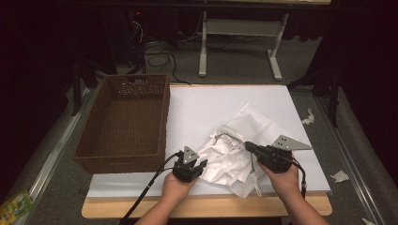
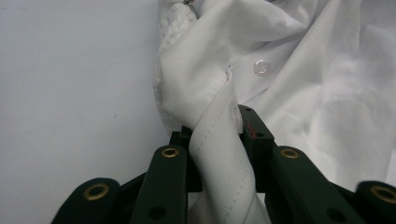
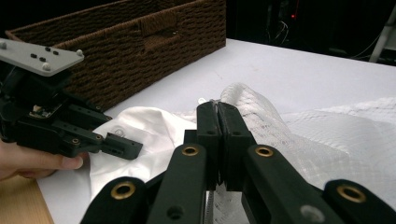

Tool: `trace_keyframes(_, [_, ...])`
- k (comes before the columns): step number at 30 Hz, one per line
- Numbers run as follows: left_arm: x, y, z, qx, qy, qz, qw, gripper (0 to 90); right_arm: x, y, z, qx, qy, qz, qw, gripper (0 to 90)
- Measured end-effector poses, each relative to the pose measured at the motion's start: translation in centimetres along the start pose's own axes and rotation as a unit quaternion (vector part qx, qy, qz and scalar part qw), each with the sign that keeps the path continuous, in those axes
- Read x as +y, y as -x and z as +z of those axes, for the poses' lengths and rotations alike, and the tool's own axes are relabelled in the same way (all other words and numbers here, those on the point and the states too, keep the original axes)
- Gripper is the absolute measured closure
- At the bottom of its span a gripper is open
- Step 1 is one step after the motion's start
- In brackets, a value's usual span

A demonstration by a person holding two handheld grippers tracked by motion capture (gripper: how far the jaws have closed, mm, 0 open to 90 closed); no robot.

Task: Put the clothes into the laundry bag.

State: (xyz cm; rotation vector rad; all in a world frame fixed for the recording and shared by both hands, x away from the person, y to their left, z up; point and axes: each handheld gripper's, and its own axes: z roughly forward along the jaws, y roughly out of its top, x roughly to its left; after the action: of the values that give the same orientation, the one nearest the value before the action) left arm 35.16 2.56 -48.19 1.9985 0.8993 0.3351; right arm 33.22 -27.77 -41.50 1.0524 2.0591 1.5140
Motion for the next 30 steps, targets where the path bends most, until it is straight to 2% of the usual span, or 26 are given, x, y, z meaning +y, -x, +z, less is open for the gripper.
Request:
trace_keyframes(4, [-0.1, 0.3, -0.3, 0.000, 0.014, 0.009, 0.9999, 82.8, -0.1, -0.1, 0.1, 0.001, -0.005, 0.002, 1.0000, 89.3])
trace_keyframes(7, [0.1, 0.4, -0.7, 0.007, 0.039, 0.014, 0.9991, 83.6, 0.0, -0.2, 0.2, 0.003, -0.005, -0.002, 1.0000, 89.4])
trace_keyframes(8, [0.1, 0.4, -0.7, 0.007, 0.039, 0.014, 0.9991, 83.7, 0.0, -0.2, 0.1, 0.003, -0.003, -0.001, 1.0000, 89.3])
trace_keyframes(10, [0.9, 0.7, -1.7, 0.006, 0.072, 0.007, 0.9973, 83.9, 0.0, -0.2, 0.0, 0.000, -0.003, -0.001, 1.0000, 89.3])
trace_keyframes(15, [3.4, 1.3, -3.6, 0.004, 0.137, 0.010, 0.9905, 84.1, 0.1, -0.2, 0.0, -0.003, -0.001, -0.003, 1.0000, 89.3])
trace_keyframes(18, [5.3, 1.7, -4.5, 0.008, 0.177, 0.009, 0.9841, 84.1, 0.2, -0.2, -0.2, -0.004, 0.004, -0.003, 1.0000, 89.3])
trace_keyframes(20, [6.3, 2.2, -4.4, 0.002, 0.190, 0.012, 0.9817, 84.1, 0.2, -0.2, -0.2, -0.005, 0.006, -0.001, 1.0000, 89.4])
trace_keyframes(22, [6.7, 3.1, -3.6, -0.007, 0.182, 0.021, 0.9830, 84.1, 0.2, -0.1, -0.1, -0.006, 0.005, 0.001, 1.0000, 89.4])
trace_keyframes(24, [6.7, 4.1, -2.2, -0.013, 0.163, 0.032, 0.9860, 84.1, 0.2, -0.1, -0.1, -0.004, 0.006, 0.000, 1.0000, 89.4])
trace_keyframes(27, [6.3, 5.3, 0.3, -0.030, 0.128, 0.037, 0.9906, 83.9, 0.2, -0.1, -0.1, 0.000, 0.006, 0.001, 1.0000, 89.4])
trace_keyframes(30, [5.3, 5.8, 2.8, -0.033, 0.089, 0.042, 0.9946, 83.5, 0.2, -0.2, -0.1, 0.000, 0.007, 0.000, 1.0000, 89.4])
